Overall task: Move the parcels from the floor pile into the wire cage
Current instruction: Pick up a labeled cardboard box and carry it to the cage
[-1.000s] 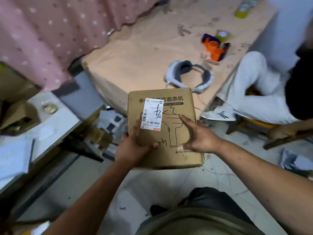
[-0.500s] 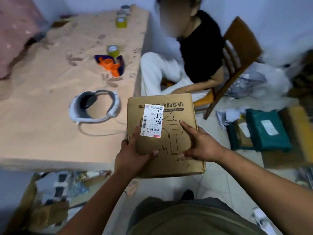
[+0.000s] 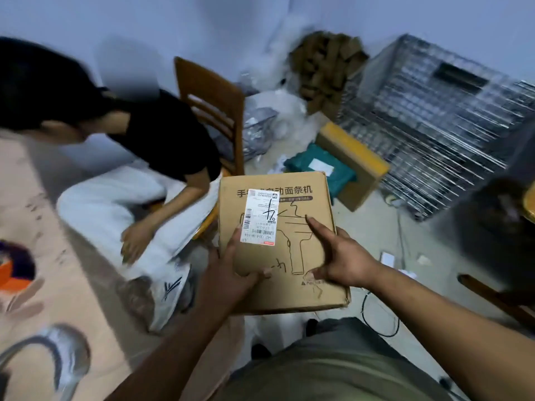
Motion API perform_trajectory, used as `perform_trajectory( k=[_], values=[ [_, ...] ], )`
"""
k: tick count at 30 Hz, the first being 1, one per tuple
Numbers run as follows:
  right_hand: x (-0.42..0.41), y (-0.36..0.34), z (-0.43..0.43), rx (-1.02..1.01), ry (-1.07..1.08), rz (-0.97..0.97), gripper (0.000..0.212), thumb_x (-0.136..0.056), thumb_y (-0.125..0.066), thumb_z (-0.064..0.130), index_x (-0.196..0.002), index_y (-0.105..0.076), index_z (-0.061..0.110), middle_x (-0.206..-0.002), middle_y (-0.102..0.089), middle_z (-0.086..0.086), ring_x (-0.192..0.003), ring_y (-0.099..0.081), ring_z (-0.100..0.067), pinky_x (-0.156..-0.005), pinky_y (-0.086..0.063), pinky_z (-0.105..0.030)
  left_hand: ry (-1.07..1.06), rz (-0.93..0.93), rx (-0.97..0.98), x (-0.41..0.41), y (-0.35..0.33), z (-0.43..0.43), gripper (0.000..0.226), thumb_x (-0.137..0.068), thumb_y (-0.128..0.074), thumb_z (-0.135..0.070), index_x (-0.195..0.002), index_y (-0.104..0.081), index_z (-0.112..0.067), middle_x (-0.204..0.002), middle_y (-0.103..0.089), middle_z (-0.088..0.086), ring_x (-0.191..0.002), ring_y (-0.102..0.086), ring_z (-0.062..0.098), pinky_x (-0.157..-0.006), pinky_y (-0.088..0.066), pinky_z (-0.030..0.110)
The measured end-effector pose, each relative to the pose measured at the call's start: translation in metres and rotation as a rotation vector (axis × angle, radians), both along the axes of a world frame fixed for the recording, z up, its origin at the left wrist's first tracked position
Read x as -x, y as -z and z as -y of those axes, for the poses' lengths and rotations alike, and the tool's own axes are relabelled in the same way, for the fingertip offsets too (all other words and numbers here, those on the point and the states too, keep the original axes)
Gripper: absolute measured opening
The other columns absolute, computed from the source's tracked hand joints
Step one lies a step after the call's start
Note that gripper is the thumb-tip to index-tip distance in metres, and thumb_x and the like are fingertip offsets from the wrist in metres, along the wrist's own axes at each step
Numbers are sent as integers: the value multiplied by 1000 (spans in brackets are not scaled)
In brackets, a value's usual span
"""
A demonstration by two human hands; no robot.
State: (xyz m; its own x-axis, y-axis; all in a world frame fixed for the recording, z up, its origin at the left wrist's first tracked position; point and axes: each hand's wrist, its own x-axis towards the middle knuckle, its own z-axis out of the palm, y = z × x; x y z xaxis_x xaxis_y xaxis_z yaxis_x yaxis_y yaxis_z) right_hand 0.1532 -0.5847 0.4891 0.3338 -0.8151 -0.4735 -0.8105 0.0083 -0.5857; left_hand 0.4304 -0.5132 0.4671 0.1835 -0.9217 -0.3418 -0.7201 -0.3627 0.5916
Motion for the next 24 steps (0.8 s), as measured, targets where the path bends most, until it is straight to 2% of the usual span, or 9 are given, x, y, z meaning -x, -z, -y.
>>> perform_trajectory(
  k=[2, 6, 10, 14, 18, 22, 24],
  values=[
    [12, 1, -4, 4, 109, 12, 126, -68, -90, 44, -154, 0, 62, -150, -34, -7, -136, -46, -30, -115, -38, -34, 114, 36, 20, 6, 0, 24, 117, -53, -58, -99, -148, 4, -71, -163, -23, 0, -142, -42, 33, -106, -45, 48],
    [37, 5, -12, 5, 319, 18, 128, -62, -92, 50, -153, -2, 63, -150, -36, -6, -137, -45, -30, -116, -37, -34, 280, 22, 15, 26, 0, 71, 115, -57, -67, -92, -148, 1, -72, -159, -29, 4, -139, -44, 35, -106, -44, 46],
    [63, 12, -8, 20, 471, -16, 129, -58, -91, 58, -149, -1, 68, -152, -37, -6, -138, -45, -29, -109, -35, -29, 434, 56, 6, 59, 3, 120, 112, -57, -63, -94, -143, 5, -76, -148, -39, 5, -129, -52, 34, -96, -47, 43],
    [93, 23, 13, -6, 565, -2, 127, -59, -91, 56, -149, -2, 68, -158, -32, -15, -142, -40, -33, -119, -34, -39, 535, 46, -36, 98, 15, 170, 113, -59, -68, -90, -141, 9, -78, -147, -39, 5, -129, -52, 33, -98, -49, 45],
    [131, 38, 47, -7, 616, 11, 122, -63, -92, 51, -150, -7, 67, -146, -39, -10, -135, -45, -30, -115, -38, -36, 602, 69, -53, 143, 35, 220, 114, -58, -61, -94, -146, 7, -73, -152, -36, 8, -130, -52, 34, -100, -51, 47],
    [173, 60, 84, -35, 633, 20, 121, -66, -92, 43, -154, -10, 61, -150, -35, -9, -136, -46, -30, -116, -39, -39, 622, 30, -96, 187, 65, 259, 111, -65, -67, -86, -144, 10, -74, -157, -31, 6, -130, -54, 35, -99, -50, 46],
    [190, 73, 100, -41, 655, 27, 121, -68, -93, 39, -156, -12, 57, -152, -34, -9, -138, -42, -29, -118, -35, -36, 648, -2, -116, 208, 79, 279, 106, -66, -67, -85, -139, 10, -79, -159, -29, 4, -134, -51, 34, -102, -48, 45]
  ],
)
